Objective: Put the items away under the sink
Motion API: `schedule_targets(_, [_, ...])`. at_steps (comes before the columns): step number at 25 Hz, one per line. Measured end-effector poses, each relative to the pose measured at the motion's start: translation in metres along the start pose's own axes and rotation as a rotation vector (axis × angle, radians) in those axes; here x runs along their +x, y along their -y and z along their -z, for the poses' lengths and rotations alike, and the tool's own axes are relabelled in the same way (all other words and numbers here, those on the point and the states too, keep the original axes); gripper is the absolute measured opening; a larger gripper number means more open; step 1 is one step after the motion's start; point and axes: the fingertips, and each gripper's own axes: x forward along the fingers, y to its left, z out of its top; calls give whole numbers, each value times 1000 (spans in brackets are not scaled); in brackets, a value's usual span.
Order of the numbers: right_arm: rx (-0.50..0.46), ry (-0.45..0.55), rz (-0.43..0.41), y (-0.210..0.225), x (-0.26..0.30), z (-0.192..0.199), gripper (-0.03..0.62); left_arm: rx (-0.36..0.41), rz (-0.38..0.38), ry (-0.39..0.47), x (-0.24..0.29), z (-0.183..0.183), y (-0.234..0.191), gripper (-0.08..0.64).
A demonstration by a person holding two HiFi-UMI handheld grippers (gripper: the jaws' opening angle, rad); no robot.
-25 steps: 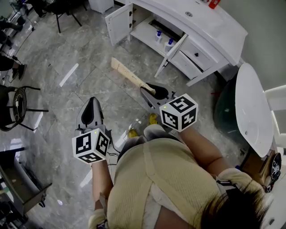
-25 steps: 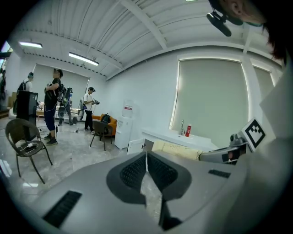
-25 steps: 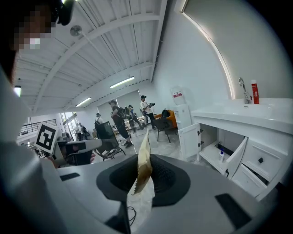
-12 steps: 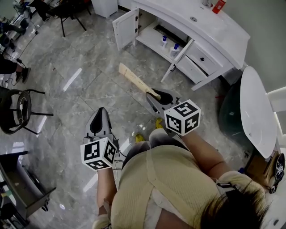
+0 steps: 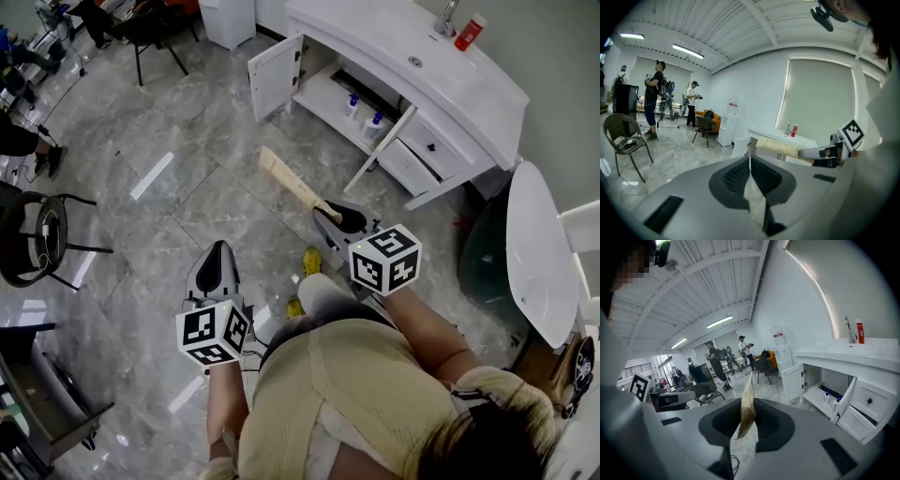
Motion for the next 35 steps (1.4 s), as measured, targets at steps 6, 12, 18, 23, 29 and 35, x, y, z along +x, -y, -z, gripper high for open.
schedule_targets(6, [-36, -5, -30, 21, 33, -26, 86, 1, -29, -6, 35, -14, -11, 44])
schedule_targets(12, [-41, -18, -58, 47, 63, -54, 86, -16, -44, 9, 74, -41, -14, 44])
schedule_targets(18, [-50, -21, -83, 81, 86, -78, 86, -18, -71, 14, 113, -56, -8, 44])
schedule_targets(23, [-44, -18, -96, 109, 100, -94, 86, -10, -75, 13, 148, -68, 3, 44])
schedule_targets(29, [-36, -26, -97, 143, 114, -100, 86, 5, -59, 3, 187, -72, 18, 44])
schedule_targets(35, [-6, -35, -76, 174, 118, -100, 86, 5, -56, -28, 207, -68, 27, 46])
